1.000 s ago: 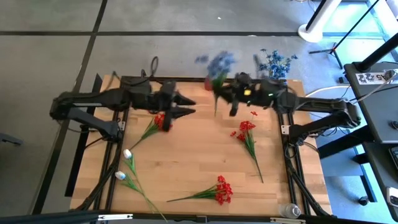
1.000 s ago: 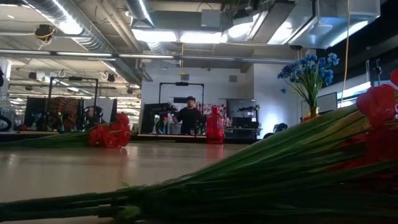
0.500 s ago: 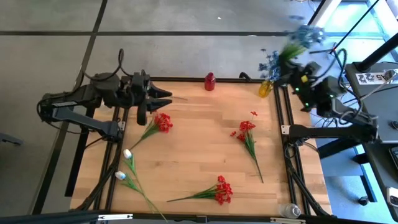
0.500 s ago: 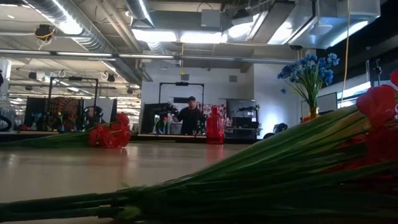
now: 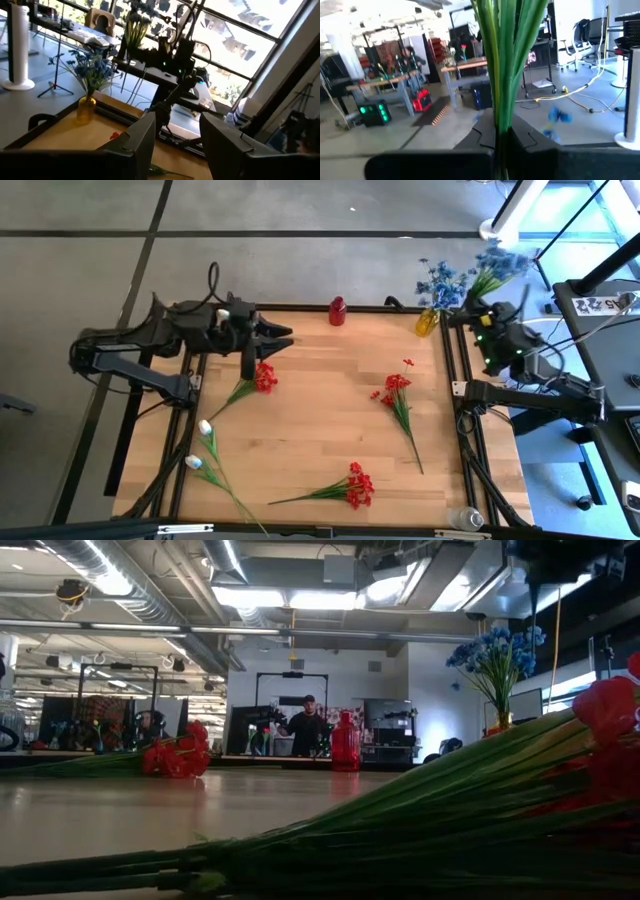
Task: Sort flowers into vase by color
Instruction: Put the blue flowers into the yellow vase
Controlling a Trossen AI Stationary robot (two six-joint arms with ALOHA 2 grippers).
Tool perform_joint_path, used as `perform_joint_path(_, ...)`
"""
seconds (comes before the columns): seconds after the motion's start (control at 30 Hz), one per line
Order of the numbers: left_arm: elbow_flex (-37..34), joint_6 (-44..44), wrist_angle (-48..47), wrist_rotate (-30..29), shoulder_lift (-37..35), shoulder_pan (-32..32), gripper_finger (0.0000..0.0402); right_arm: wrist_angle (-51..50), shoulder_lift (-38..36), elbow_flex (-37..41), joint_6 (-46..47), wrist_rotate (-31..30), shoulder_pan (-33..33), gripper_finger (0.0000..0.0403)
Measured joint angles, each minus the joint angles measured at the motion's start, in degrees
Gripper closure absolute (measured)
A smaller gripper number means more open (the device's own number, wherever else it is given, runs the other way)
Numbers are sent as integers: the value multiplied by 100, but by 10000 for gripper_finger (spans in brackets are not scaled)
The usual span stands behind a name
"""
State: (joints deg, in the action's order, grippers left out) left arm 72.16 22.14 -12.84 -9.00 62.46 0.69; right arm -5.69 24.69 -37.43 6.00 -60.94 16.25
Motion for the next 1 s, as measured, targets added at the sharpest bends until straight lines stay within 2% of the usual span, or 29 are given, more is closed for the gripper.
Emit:
perform_joint_path(0.17, 0, 1, 389, -377, 270, 2, 253, 437, -26, 713, 5, -147, 0, 392)
perform_joint_path(0.43, 0, 172, 604, -882, 516, 2, 253, 2394, -25, 2071, -198, -1211, 2, 393)
perform_joint_path(0.6, 0, 173, 527, -952, 403, 162, 253, 3177, -109, 2443, -219, -1893, 145, 393)
perform_joint_path(0.7, 0, 97, 306, -947, 222, 400, 253, 3563, -221, 2458, -165, -1832, 462, 394)
perform_joint_path(0.8, 0, -45, 101, -787, 60, 711, 253, 4444, -344, 2392, -289, -1499, 657, 394)
perform_joint_path(0.87, 0, -150, 73, -636, -58, 929, 253, 4872, -411, 2137, -442, -1333, 664, 394)
perform_joint_path(1.0, 0, -446, 91, -354, -228, 1347, 253, 4935, -524, 1384, -684, -783, 592, 394)
